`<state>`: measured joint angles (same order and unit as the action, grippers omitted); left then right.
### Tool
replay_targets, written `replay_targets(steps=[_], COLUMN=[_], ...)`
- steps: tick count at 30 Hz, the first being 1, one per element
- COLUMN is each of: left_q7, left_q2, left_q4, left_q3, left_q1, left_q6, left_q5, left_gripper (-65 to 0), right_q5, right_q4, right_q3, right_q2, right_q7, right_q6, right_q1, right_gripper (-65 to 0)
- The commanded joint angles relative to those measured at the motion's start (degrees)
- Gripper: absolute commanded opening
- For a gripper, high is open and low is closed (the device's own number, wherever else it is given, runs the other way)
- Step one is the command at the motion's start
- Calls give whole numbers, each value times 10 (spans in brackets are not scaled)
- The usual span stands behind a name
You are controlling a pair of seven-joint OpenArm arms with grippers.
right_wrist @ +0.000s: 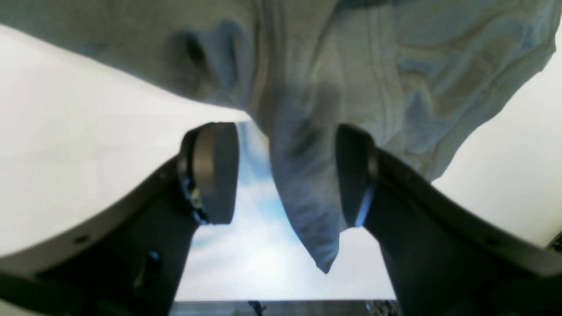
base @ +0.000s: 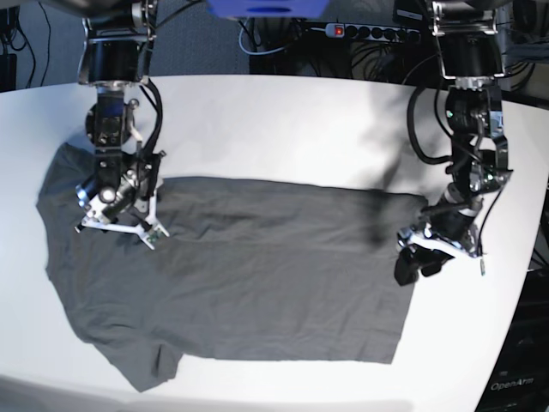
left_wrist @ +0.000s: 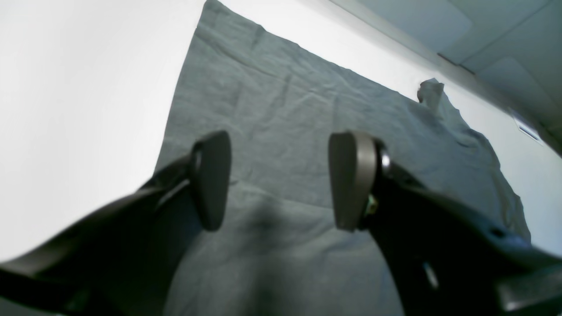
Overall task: Fold the T-shirt properly
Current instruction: 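Lower the right gripper onto the shirt's shoulder edge and pinch it, then drag the pinched shoulder edge with the right gripper, smoothing the shirt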
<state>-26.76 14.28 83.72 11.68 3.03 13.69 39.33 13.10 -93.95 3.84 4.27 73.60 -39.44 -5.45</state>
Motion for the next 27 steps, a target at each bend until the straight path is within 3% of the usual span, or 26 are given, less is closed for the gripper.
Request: replay_targets(steps=[1, 16, 20, 27], left_q7=[12, 12, 12, 12], left_q2=[6, 8, 8, 8], left_q4=[12, 13, 13, 13], left_q3=[1, 4, 4, 4], left_q1=[11, 4, 4, 4], left_q6=[6, 6, 6, 6], left_q5=[5, 5, 5, 5], left_gripper=[-298, -298, -298, -298], right_q5=[5, 5, 5, 5], right_q4=[-7, 71, 71, 71], right_q3=[0, 0, 3, 3], right_q2=[3, 3, 10, 27], right_q7=[-10, -44, -41, -41], right_q6=[-3, -3, -3, -3], right_q1=[-8, -16, -20, -26], right_gripper=[-305, -593, -630, -635])
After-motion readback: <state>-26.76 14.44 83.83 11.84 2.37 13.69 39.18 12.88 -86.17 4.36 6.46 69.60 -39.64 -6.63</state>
